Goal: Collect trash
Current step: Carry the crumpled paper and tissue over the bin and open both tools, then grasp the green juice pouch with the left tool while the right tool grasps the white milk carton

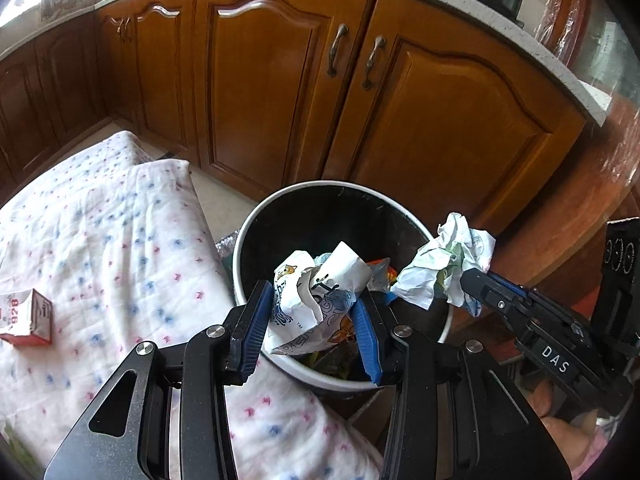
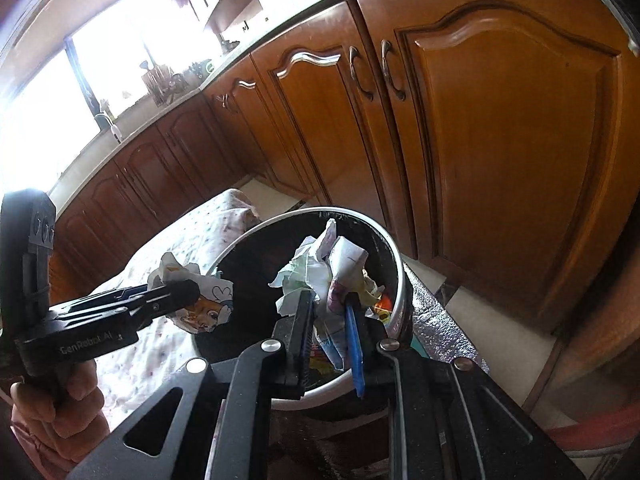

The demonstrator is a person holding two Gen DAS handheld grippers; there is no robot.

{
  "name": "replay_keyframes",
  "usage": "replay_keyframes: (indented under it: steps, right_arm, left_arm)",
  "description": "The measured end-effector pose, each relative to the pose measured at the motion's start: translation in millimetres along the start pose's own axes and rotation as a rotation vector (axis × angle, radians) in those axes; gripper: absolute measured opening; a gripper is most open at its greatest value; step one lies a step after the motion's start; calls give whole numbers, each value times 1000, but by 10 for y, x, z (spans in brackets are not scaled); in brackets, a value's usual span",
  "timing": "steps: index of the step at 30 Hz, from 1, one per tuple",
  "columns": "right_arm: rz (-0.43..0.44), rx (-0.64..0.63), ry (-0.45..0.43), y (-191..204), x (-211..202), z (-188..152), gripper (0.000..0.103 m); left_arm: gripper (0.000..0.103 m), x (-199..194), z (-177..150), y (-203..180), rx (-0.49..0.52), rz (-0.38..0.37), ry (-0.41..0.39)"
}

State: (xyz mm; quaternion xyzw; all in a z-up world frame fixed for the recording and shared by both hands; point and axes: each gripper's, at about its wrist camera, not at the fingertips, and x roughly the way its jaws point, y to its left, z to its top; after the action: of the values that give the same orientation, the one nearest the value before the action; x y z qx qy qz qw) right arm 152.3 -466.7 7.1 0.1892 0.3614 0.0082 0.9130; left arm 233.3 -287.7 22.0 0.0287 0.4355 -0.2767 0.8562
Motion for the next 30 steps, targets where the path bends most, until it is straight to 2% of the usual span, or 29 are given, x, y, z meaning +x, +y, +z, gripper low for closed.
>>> replay_keyframes:
  steps: [6, 8, 10, 12, 16, 18, 20, 22, 30]
  right_arm:
    - [-10, -6, 26, -7, 104, 24, 19]
    - [-10, 11, 29, -43, 124, 33, 29]
    - [-5, 29, 33, -80, 130, 47, 34]
    - [1, 39, 29, -93, 121, 66, 43]
    - [15, 44, 19, -73, 53, 55, 48]
    - [23, 53, 10, -59, 11, 40, 57]
    - [53, 78, -12, -43, -58, -5, 79]
    - [76, 93, -30, -2, -106, -65, 87]
    - [135, 83, -13, 281, -143, -325, 87]
  left_arm:
    - [40, 137, 34, -53, 7, 6, 23]
    - [45, 182, 50, -44, 6, 11, 37]
    - [54, 215, 62, -55, 3, 24, 47]
    - [55, 201, 62, -64, 3, 18, 45]
    - [61, 130, 46, -66, 0, 8, 31]
    - [62, 72, 17, -35, -8, 4, 25]
    - [63, -22, -48, 13, -26, 3, 13]
    - [65, -104, -144, 100, -51, -2, 2]
    - [66, -418, -593, 408, -122, 41, -19]
